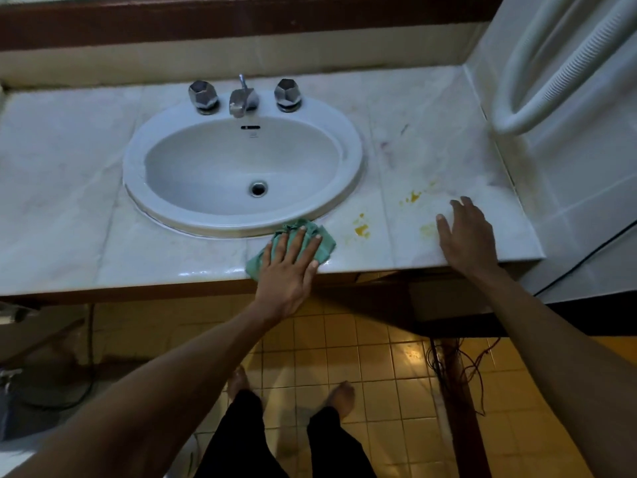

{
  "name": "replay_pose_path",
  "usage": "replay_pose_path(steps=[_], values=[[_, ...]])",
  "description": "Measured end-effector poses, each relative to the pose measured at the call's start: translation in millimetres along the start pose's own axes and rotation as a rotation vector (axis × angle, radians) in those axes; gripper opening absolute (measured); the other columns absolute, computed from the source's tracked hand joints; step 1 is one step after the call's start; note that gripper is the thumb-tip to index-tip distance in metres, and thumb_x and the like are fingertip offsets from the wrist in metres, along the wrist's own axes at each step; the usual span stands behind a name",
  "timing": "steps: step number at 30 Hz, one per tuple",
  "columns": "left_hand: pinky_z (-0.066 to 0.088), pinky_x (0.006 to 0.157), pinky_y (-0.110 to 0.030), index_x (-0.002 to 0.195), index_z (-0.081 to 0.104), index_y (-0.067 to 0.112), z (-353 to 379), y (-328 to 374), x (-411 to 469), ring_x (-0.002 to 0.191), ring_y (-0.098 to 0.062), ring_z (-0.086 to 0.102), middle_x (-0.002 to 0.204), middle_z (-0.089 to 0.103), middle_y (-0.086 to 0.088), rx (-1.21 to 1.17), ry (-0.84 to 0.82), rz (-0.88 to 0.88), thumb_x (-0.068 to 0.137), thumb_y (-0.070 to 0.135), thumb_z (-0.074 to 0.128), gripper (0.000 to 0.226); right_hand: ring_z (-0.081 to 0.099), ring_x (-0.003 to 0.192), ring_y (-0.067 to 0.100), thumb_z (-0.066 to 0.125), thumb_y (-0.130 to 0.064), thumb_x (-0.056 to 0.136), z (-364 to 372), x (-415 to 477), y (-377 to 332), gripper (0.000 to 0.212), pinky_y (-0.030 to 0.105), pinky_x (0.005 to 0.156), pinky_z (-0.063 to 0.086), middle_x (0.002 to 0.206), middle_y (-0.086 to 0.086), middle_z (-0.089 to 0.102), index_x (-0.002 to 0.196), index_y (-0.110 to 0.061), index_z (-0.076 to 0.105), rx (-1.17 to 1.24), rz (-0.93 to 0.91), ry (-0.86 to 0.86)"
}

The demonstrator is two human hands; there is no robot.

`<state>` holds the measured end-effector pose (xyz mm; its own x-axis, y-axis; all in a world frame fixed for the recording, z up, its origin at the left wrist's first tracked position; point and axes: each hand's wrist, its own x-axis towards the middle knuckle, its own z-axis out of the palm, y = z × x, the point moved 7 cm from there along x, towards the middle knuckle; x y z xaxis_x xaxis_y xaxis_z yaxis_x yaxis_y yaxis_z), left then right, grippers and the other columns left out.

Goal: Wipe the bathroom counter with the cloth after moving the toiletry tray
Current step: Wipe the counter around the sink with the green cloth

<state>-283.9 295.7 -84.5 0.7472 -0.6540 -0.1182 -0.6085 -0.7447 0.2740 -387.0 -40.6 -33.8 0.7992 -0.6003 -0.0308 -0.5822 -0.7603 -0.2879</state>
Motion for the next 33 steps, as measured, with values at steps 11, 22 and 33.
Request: replay_pose_path(steps=[11, 22, 33], values=[[-0.01, 0.123, -0.052, 0.161, 0.001, 0.034, 25, 122, 85, 0.155, -0.03, -0.009, 0.169, -0.007, -0.003, -0.131, -0.042, -0.156, 0.106, 0.05, 0.014, 0.059, 0.022, 0.144, 0.039, 0.037, -0.04, 0.102, 7, -28, 100, 0.064, 0.05, 0.117, 0.022, 0.157, 0.025, 0.021, 0.146, 0.004, 0.028, 0.018, 0.208, -0.027], [-0.001, 0.125, -0.049, 0.158, 0.001, 0.046, 12, 91, 75, 0.155, -0.018, -0.011, 0.169, -0.005, 0.01, 0.017, -0.125, 0.247, 0.107, 0.051, 0.013, 0.052, 0.018, 0.146, 0.037, 0.038, -0.044, 0.1, 7, -13, 127, 0.068, 0.052, 0.116, 0.021, 0.16, 0.02, 0.015, 0.15, 0.0, 0.022, 0.008, 0.222, -0.061], [0.0, 0.123, -0.05, 0.16, 0.008, 0.039, 59, 264, 127, 0.156, -0.029, 0.001, 0.169, 0.006, 0.001, 0.047, -0.156, 0.458, 0.106, 0.051, 0.016, 0.056, 0.027, 0.144, 0.036, 0.036, -0.012, 0.101, -2, -24, 143, 0.05, 0.046, 0.117, 0.027, 0.157, 0.024, 0.025, 0.147, 0.006, 0.029, -0.007, 0.159, -0.044]])
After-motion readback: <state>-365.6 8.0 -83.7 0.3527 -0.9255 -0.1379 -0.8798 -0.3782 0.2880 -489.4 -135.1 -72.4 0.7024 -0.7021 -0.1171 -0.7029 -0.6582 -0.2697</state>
